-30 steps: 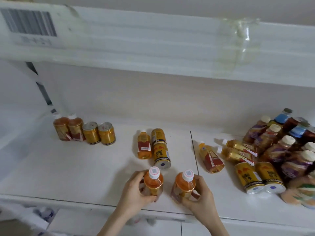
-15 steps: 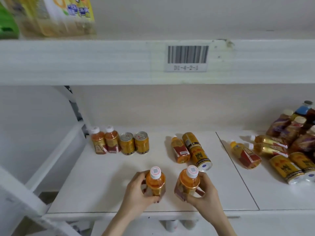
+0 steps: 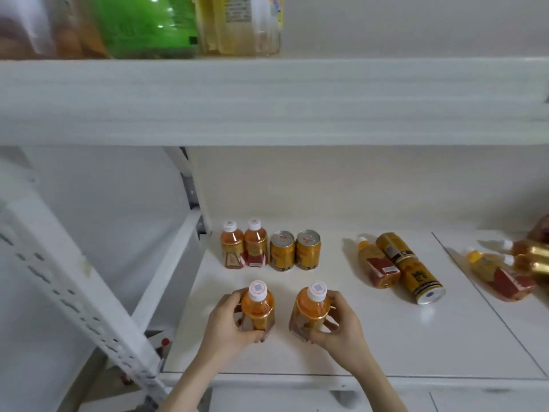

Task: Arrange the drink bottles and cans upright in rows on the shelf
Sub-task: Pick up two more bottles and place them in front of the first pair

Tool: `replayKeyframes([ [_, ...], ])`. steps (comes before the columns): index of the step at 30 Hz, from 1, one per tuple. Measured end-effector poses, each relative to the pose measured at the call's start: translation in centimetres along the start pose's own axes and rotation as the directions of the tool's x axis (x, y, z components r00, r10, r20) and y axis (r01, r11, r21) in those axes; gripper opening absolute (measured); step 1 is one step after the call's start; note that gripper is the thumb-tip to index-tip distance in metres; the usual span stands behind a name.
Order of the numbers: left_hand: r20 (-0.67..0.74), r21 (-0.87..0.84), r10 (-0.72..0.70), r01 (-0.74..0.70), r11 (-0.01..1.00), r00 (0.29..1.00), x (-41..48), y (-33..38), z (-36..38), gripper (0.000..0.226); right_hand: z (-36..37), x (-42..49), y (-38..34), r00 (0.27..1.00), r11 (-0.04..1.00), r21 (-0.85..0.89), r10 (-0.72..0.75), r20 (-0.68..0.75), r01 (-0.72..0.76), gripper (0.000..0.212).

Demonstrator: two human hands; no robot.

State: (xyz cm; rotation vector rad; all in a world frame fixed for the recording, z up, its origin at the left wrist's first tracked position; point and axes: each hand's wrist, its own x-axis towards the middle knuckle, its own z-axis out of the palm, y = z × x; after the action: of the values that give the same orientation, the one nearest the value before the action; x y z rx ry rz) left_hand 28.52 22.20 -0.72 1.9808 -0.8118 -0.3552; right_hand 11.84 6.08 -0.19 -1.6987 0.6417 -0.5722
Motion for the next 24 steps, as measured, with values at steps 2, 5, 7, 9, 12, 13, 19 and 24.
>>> replayKeyframes([
  [2, 0.008, 0.008, -0.007, 0.006, 1.000, 1.000, 0.7, -1.1, -2.1, 0.077, 2.3, 0.8, -0.2, 1.000, 1.000, -0.006, 0.008, 0.012, -0.008, 0.062],
  [5, -0.003, 0.008, -0.031, 0.031, 0.999, 1.000, 2.3, -2.5, -4.0, 0.075, 5.1, 2.3, -0.4, 1.000, 1.000, -0.024, 0.009, 0.025, -0.008, 0.061],
  [7, -0.031, 0.004, -0.047, 0.048, 0.999, 0.998, 3.7, -3.5, -4.6, 0.077, 6.5, 3.6, -0.7, 0.999, 0.998, -0.062, 0.012, 0.044, -0.009, 0.060],
  [9, -0.045, 0.013, -0.066, 0.067, 0.998, 0.997, 5.2, -4.2, -4.9, 0.079, 7.5, 5.3, -1.0, 0.998, 0.994, -0.107, 0.009, 0.068, -0.001, 0.060],
  [12, -0.065, 0.024, -0.063, 0.065, 0.998, 0.996, 7.3, -4.5, -4.7, 0.076, 8.5, 8.0, -1.1, 0.996, 0.990, -0.141, 0.010, 0.094, 0.003, 0.063],
  [13, -0.070, 0.022, -0.064, 0.066, 0.998, 0.995, 7.8, -4.5, -4.6, 0.074, 8.7, 8.9, -1.0, 0.995, 0.988, -0.152, 0.014, 0.101, 0.002, 0.065],
  [19, -0.099, -0.009, -0.094, 0.093, 0.996, 0.991, 9.9, -5.3, -3.8, 0.068, 9.2, 12.1, 0.1, 0.990, 0.985, -0.165, 0.063, 0.123, -0.043, 0.060],
  [24, -0.135, -0.019, -0.143, 0.141, 0.990, 0.981, 11.0, -5.9, -3.5, 0.069, 9.3, 13.6, 0.4, 0.989, 0.985, -0.157, 0.095, 0.116, -0.076, 0.057],
])
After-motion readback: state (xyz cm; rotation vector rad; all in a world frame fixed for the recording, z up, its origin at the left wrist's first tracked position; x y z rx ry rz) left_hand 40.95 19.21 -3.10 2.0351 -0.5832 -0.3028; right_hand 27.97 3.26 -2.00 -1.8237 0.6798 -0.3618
